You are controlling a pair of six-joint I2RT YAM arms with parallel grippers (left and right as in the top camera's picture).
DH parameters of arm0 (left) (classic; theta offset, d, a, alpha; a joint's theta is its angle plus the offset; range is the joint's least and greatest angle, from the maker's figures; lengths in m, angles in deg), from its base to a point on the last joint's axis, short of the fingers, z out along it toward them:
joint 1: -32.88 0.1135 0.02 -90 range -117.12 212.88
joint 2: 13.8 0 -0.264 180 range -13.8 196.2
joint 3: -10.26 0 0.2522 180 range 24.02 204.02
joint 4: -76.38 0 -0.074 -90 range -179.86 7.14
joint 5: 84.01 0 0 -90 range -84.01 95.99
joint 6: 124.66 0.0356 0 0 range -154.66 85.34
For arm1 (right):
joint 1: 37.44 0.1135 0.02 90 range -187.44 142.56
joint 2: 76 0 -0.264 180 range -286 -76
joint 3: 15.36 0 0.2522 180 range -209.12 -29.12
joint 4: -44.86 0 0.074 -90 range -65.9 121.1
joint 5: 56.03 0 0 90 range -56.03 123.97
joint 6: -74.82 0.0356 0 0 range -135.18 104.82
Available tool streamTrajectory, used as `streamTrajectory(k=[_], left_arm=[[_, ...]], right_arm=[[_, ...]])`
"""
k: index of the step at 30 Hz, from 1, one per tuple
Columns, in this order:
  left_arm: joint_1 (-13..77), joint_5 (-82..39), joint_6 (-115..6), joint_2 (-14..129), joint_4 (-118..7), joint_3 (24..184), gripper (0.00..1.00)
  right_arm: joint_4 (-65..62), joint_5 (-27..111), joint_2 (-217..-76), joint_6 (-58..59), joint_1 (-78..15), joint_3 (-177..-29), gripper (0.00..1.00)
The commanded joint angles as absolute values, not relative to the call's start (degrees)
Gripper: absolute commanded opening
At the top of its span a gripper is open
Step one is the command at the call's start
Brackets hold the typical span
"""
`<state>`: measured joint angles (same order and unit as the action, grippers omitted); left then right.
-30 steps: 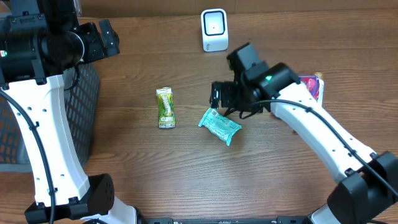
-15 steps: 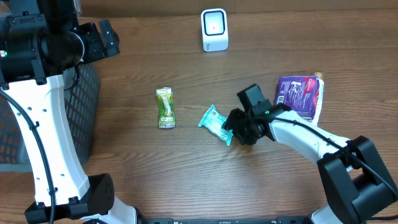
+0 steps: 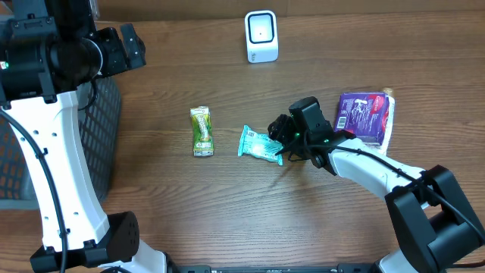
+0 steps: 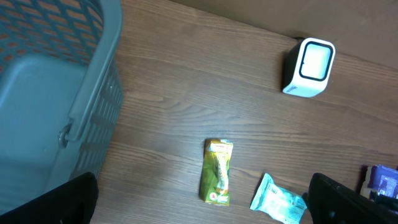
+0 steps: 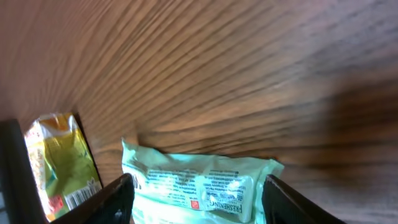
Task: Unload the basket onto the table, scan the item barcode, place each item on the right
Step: 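Lower the wipes pack onto the table and open the right gripper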
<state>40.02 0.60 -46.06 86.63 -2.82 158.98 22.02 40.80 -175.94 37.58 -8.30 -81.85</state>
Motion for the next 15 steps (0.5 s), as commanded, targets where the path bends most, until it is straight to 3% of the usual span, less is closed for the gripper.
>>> streamTrajectory(k=[1,9,15], left_arm=[[39.99,0.4,-44.95,86.82,-3.08,159.87,1.0],[39.99,0.43,-44.95,86.82,-3.06,159.87,1.0],[39.99,0.4,-44.95,86.82,-3.08,159.87,1.0]], right_arm=[[21.54,44.27,-175.97,30.63,-9.81,-82.11,0.72],[15.28,53.56,-176.58,27.54,-13.46,-81.94,0.81],[16.27,55.35,-179.22,27.39,-13.19,-81.94,0.81]])
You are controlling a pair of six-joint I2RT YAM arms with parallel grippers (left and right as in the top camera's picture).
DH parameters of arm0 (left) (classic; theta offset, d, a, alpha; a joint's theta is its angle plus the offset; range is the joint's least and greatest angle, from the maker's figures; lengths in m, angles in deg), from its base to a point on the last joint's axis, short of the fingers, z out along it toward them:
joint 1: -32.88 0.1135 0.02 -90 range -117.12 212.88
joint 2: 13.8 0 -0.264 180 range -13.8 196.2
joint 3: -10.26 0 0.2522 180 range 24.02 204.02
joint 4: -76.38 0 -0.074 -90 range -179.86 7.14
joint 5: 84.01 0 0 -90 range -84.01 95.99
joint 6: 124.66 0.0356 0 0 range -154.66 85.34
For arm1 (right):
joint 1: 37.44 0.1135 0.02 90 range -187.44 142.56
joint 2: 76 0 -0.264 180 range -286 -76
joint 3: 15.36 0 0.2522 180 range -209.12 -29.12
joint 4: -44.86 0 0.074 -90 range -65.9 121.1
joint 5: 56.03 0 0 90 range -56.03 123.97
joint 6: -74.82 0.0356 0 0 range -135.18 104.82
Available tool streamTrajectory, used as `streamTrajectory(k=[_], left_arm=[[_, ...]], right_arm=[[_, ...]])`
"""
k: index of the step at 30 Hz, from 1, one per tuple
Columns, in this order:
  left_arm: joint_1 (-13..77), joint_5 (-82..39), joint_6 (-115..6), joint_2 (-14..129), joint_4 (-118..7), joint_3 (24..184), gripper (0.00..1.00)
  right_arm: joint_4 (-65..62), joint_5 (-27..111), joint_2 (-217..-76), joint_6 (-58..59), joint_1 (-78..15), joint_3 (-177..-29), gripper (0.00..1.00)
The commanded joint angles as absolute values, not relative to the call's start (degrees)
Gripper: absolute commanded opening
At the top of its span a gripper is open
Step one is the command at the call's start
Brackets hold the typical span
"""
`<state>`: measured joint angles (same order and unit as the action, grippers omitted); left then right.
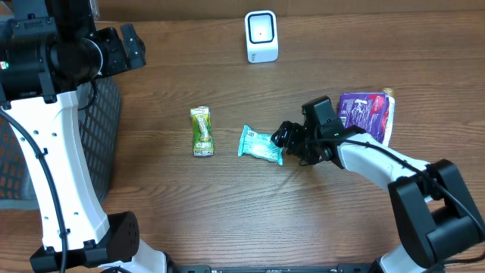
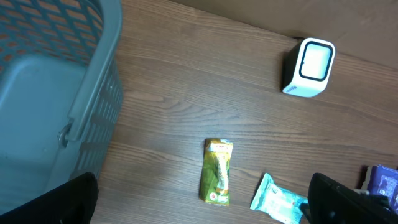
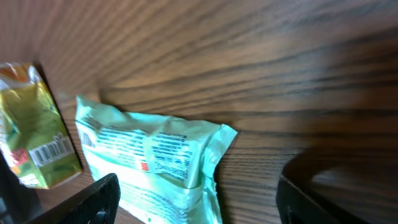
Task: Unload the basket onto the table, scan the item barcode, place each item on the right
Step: 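Lower the wipes pack onto the table and open the right gripper, then regrasp the mint-green wipes pack edge with the right gripper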
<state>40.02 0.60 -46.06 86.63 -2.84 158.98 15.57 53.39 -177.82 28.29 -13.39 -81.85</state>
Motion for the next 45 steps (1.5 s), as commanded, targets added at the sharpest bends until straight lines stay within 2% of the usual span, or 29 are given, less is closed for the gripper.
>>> streamTrajectory(k=[1,6,11,15,22,29,33,35,38,40,45], left_arm=[[39.99,0.43,-44.95,86.82,-3.08,159.87,1.0],[39.99,0.43,-44.95,86.82,-3.06,159.87,1.0],[39.99,0.43,-44.95,86.82,-3.08,159.87,0.99],[39.99,0.43,-44.95,86.82,-3.06,159.87,1.0],[39.99,0.43,-44.95,86.82,-3.06,159.87,0.99],[39.99,0.4,-44.95,86.82,-3.06,159.87,0.99],[39.99,0.43,-44.95,86.82,-3.08,159.87,0.99],[39.99,0.43,-44.95,86.82,-3.06,159.87,0.99],[39.99,0.43,-44.95,86.82,-3.08,159.87,1.0],[39.99,0.43,-44.95,86.82,-3.06,159.87,0.99],[39.99,0.4,-44.95,86.82,-3.08,159.87,1.0]], right_arm=[[16.46,55.77,-179.33,27.41,-13.19,-81.94,0.81],[17.6,57.85,-180.45,29.47,-12.87,-81.94,0.81],[20.99,58.74,-184.6,37.42,-10.37,-81.87,0.73],[23.02,59.57,-185.54,37.4,-9.13,-81.87,0.72],[27.13,58.79,-188.1,40.05,-7.71,-81.87,0.65],[32.07,54.39,-191.94,42.54,-7.38,-81.89,0.63],[34.98,52.8,-193.41,42.52,-6.66,-81.89,0.59],[35.79,52.12,-193.8,42.47,-6.27,-81.89,0.49],[36.01,52.01,-193.8,41.53,-6.22,-81.96,0.25],[36.09,52.8,-193.78,41.38,-6.29,-82.0,0.15],[39.17,59.27,-193.41,36.75,-7.71,-82.13,0.06]])
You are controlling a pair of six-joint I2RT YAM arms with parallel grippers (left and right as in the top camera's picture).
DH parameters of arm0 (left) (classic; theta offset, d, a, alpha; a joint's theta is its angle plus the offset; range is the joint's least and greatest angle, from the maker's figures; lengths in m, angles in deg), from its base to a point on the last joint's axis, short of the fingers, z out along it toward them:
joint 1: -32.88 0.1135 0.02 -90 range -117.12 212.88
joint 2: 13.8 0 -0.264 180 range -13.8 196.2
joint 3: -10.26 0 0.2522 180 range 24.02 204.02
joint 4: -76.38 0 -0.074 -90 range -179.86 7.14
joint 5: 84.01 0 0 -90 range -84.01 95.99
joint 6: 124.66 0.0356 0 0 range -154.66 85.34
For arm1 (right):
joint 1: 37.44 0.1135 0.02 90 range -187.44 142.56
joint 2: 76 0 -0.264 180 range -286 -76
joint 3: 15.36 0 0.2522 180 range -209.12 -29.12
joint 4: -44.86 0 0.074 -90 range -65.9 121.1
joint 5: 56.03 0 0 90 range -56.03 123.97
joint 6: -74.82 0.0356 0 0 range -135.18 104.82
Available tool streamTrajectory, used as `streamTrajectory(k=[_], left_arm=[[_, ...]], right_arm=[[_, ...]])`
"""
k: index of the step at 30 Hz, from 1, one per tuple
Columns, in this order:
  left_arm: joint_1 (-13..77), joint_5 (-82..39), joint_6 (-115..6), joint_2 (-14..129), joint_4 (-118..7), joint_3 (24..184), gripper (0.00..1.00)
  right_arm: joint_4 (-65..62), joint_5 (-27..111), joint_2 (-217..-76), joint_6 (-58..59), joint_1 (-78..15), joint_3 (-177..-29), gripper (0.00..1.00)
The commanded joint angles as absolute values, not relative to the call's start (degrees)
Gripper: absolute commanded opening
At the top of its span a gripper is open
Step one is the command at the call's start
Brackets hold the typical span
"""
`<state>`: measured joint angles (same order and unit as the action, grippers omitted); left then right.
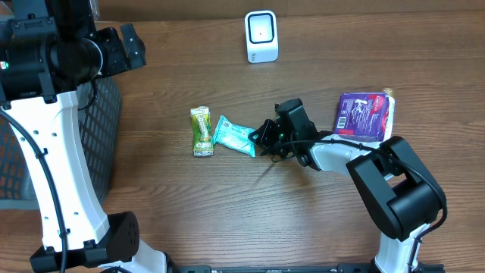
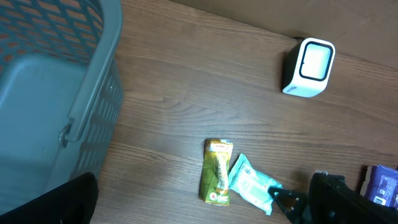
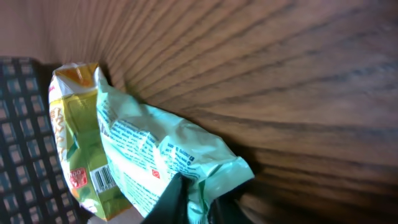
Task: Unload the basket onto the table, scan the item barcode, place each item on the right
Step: 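Regrasp the mint-green wipes pack edge with the right gripper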
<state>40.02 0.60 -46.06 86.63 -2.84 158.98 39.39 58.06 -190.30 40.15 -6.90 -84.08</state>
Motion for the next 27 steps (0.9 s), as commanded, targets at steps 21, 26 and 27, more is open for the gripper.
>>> streamTrajectory(k=[21,26,27], left_arm=[[39.99,0.43,-44.95,86.82,-3.06,159.87,1.0],[39.99,0.43,-44.95,86.82,-3.08,159.87,0.99],[39.99,0.4,-44.95,86.82,-3.08,159.87,1.0]], right_arm=[[30.65,71.33,-184.97,12.96,-19.4,-84.38,0.36],[28.11,69.8,-185.93,14.95,-19.4,-84.38,0.45],[27.52,69.56,-186.39,15.65,-19.34,-84.36,0.45]])
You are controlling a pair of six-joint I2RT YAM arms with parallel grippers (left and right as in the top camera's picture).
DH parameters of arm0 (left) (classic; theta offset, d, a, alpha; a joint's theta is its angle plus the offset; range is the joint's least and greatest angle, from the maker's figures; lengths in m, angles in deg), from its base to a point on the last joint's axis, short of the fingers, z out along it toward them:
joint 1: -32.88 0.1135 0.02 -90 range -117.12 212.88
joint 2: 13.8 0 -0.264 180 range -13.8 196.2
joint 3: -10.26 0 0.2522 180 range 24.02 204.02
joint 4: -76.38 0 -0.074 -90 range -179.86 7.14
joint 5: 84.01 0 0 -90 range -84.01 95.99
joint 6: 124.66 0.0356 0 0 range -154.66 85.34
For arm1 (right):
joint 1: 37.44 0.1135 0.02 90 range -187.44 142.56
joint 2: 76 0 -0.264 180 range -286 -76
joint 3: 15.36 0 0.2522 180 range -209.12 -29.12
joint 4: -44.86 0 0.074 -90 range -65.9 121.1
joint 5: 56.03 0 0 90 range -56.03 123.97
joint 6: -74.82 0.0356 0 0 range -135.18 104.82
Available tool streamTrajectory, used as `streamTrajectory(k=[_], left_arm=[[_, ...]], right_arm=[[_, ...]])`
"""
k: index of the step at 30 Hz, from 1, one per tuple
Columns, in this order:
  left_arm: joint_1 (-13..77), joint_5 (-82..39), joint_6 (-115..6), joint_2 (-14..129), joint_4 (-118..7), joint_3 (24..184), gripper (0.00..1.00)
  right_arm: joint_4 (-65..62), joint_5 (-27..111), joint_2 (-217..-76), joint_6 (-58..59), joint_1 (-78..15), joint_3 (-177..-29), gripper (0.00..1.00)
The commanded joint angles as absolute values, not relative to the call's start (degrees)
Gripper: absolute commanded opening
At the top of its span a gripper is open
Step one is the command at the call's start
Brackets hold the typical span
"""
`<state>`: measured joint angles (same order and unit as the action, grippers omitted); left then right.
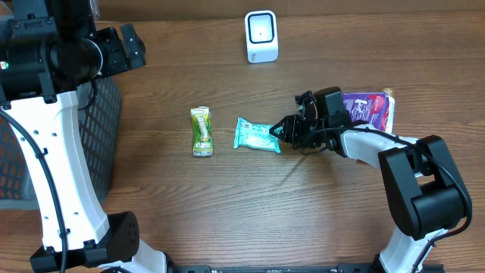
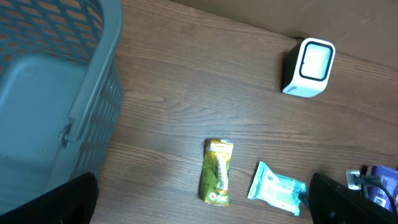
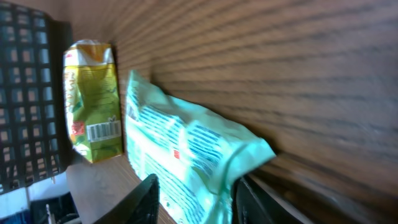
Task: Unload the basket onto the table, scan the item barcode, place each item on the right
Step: 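Regrasp the mint-green wipes pack edge with the right gripper, then lift the wipes pack up toward the white scanner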
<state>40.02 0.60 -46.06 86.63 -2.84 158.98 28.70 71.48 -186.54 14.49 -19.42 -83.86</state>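
A teal snack packet (image 1: pixel 257 135) lies flat on the wooden table, its right end between the fingers of my right gripper (image 1: pixel 290 130). In the right wrist view the packet (image 3: pixel 186 155) bunches up between the two dark fingers (image 3: pixel 147 198), which press on its sides. The white barcode scanner (image 1: pixel 261 36) stands at the far edge, well away from the packet. My left gripper (image 2: pixel 202 211) hangs high over the left of the table, wide open and holding nothing.
A green-yellow packet (image 1: pixel 201 130) lies just left of the teal one. A purple packet (image 1: pixel 366 114) sits behind the right arm at the right. A grey mesh basket (image 1: pixel 102 144) stands at the left edge.
The teal packet has moved right, away from the green packet it was touching. My right gripper has moved right with it, and its fingers now stand wider, on either side of the packet's end.
My right gripper first stood open around the teal packet's right end, then lay back to the right of it. Later it was narrow at the packet's end, with the packet against the green one. Now the packet lies back to the right, held between the fingers.
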Motion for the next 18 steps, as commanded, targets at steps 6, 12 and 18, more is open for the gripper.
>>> streamTrajectory(k=[6,12,18], left_arm=[[39.99,0.43,-44.95,86.82,-3.08,159.87,1.0],[39.99,0.43,-44.95,86.82,-3.06,159.87,1.0],[39.99,0.4,-44.95,86.82,-3.08,159.87,0.99]], right_arm=[[25.73,70.04,-190.65,25.44,-17.5,-84.36,0.45],[27.7,68.62,-191.51,28.66,-15.47,-84.36,0.45],[28.79,65.47,-193.21,32.05,-14.57,-84.36,0.08]])
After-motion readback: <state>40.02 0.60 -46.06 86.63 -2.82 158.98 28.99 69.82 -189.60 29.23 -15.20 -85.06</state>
